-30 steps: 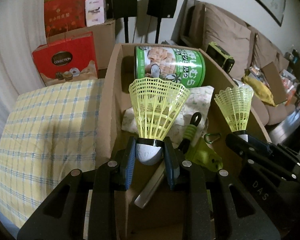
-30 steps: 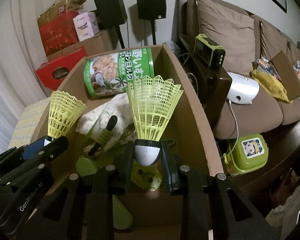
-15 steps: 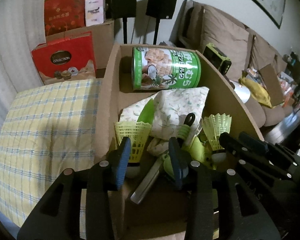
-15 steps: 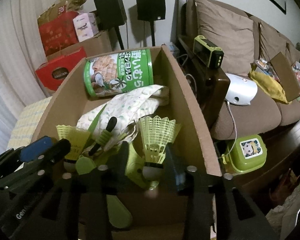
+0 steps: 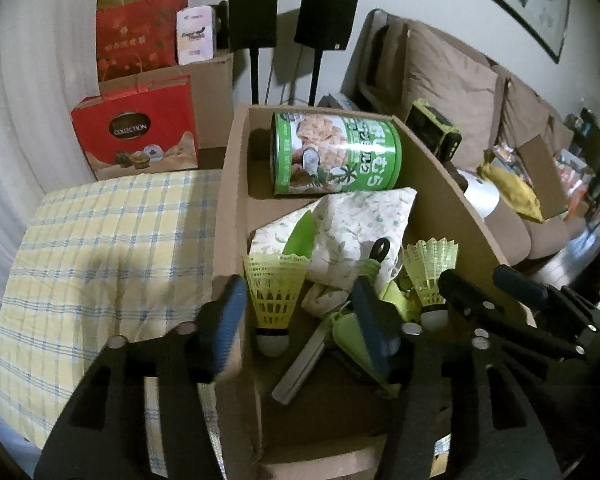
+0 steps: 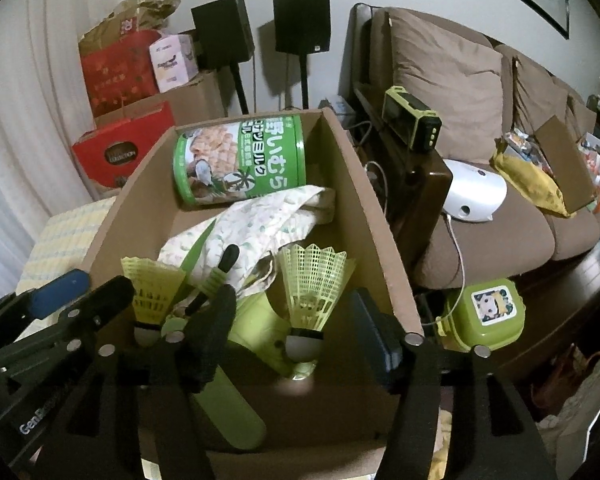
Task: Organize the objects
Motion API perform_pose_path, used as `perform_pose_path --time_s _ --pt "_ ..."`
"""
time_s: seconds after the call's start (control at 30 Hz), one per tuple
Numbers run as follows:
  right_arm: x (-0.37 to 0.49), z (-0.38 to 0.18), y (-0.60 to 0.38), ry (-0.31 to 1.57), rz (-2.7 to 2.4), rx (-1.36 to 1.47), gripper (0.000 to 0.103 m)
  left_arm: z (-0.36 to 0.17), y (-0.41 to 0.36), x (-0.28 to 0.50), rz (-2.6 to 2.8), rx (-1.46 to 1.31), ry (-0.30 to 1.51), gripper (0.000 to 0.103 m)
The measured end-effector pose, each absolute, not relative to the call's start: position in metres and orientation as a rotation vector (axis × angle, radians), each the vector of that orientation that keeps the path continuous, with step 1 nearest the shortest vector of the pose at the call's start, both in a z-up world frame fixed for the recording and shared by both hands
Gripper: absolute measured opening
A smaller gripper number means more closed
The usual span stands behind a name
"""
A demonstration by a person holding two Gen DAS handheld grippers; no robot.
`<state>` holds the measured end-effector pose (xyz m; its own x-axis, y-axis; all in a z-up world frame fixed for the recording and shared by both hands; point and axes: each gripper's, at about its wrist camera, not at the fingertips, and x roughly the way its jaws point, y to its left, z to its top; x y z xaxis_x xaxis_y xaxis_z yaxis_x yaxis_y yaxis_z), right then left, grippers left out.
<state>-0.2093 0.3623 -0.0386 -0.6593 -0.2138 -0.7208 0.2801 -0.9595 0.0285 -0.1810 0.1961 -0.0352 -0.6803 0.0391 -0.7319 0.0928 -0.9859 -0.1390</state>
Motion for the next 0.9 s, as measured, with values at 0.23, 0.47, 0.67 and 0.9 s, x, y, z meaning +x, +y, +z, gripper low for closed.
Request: perform_pose_path --time_s 0.23,0.47,0.67,0.9 --pt "-0.206 -0.03 0.366 0.101 -2.651 1.098 0.078 -0.024 0.184 -0.173 -2.834 1.167 0.241 0.083" --pt "-0.202 -0.025 0.363 0.098 -2.652 1.08 0.085 -0.018 0.171 -0.164 -2.828 1.099 0.246 0.099" --pt "-0.198 -0.022 0.359 0.103 -2.642 1.074 0.092 -0.012 0.16 -0.158 -2.819 1.077 0.237 0.102" --pt "-0.188 -0.012 0.351 0.118 -2.643 1.048 0.102 -0.004 0.149 -0.148 -2.811 1.051 0.224 0.103"
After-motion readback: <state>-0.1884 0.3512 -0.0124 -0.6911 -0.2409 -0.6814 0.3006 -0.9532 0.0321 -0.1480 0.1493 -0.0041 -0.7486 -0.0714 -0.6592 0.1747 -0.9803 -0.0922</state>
